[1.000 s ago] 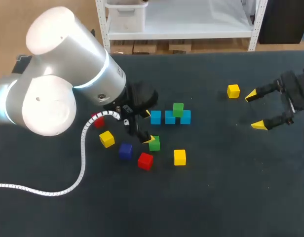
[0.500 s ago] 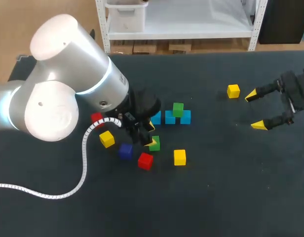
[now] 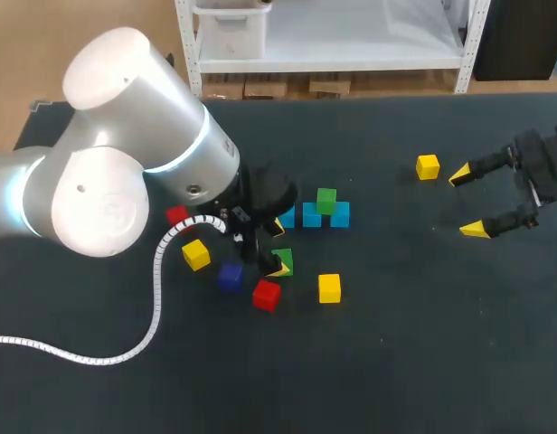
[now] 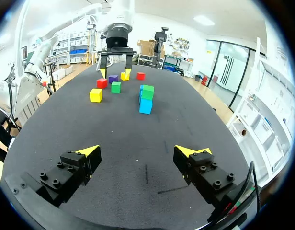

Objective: Place the blue cubes, place green cubes on the blue cubes, place the yellow cubes on the green cubes, then place the red cubes on the yellow cubes, and place purple cube on the red cubes.

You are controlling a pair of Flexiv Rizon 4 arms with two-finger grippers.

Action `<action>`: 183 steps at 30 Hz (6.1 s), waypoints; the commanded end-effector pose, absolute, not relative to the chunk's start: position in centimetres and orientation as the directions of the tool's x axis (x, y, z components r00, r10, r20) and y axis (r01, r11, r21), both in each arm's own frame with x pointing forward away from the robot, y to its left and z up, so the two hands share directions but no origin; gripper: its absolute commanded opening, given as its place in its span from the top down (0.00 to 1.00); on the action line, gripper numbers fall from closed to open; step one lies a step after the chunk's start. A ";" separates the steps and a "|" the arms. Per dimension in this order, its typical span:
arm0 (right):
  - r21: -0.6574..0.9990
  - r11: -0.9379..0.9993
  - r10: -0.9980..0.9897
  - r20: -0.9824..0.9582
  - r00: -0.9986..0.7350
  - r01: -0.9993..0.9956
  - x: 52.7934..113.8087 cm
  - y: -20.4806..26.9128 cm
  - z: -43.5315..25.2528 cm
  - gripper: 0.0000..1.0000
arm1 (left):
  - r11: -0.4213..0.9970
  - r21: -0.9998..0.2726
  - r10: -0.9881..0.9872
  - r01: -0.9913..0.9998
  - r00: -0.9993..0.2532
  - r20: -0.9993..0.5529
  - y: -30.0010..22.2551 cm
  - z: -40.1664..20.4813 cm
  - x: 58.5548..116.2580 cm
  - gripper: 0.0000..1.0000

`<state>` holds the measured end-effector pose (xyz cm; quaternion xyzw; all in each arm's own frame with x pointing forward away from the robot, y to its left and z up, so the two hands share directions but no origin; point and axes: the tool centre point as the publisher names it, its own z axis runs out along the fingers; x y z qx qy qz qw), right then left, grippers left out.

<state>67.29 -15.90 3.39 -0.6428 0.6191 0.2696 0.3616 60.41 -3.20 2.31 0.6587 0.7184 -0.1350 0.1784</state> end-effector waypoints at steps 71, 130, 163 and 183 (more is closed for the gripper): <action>-0.132 0.027 -0.599 -0.796 0.090 -0.991 67.3 -15.9 3.3 0.00 | -0.024 0.023 0.920 0.999 0.031 -0.391 -0.8 9.3 67.9 1.00; -0.132 0.027 -0.599 -0.796 0.090 -0.991 67.3 -15.9 3.3 0.00 | -0.087 -0.009 0.904 0.996 0.075 -0.421 -5.9 3.6 70.4 1.00; -0.132 0.027 -0.599 -0.796 0.090 -0.991 67.3 -15.9 3.3 0.00 | -0.073 -0.027 0.909 0.997 0.056 -0.413 -5.5 3.0 70.4 1.00; -0.132 0.027 -0.599 -0.796 0.090 -0.991 67.3 -15.9 3.3 0.00 | -0.070 -0.025 0.911 0.997 0.054 -0.409 -5.4 2.9 70.8 1.00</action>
